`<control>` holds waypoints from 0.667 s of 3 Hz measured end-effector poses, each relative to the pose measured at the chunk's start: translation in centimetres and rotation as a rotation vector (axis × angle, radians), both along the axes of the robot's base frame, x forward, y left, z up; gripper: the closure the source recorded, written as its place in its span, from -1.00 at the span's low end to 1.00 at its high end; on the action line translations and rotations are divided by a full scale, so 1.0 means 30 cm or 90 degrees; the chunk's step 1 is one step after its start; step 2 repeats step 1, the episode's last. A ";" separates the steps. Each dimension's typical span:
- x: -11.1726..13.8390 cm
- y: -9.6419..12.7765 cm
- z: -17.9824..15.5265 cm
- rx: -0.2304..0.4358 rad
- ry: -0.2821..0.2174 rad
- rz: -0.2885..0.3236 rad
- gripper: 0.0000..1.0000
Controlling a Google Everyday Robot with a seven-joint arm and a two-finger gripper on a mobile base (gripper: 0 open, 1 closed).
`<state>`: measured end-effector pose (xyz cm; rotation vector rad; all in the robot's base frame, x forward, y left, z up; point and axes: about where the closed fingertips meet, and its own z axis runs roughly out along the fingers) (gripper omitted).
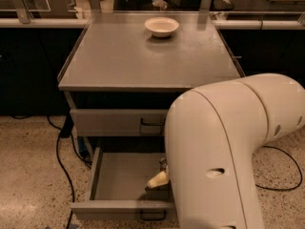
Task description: Place water bottle into middle drawer
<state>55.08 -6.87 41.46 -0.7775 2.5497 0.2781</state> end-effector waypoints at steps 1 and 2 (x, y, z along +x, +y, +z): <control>0.000 0.000 0.000 0.000 0.000 0.000 -1.00; 0.000 0.000 0.000 0.000 0.000 0.000 -1.00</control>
Offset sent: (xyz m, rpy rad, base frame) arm 0.0000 0.0000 0.0000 0.0000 0.0000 0.0000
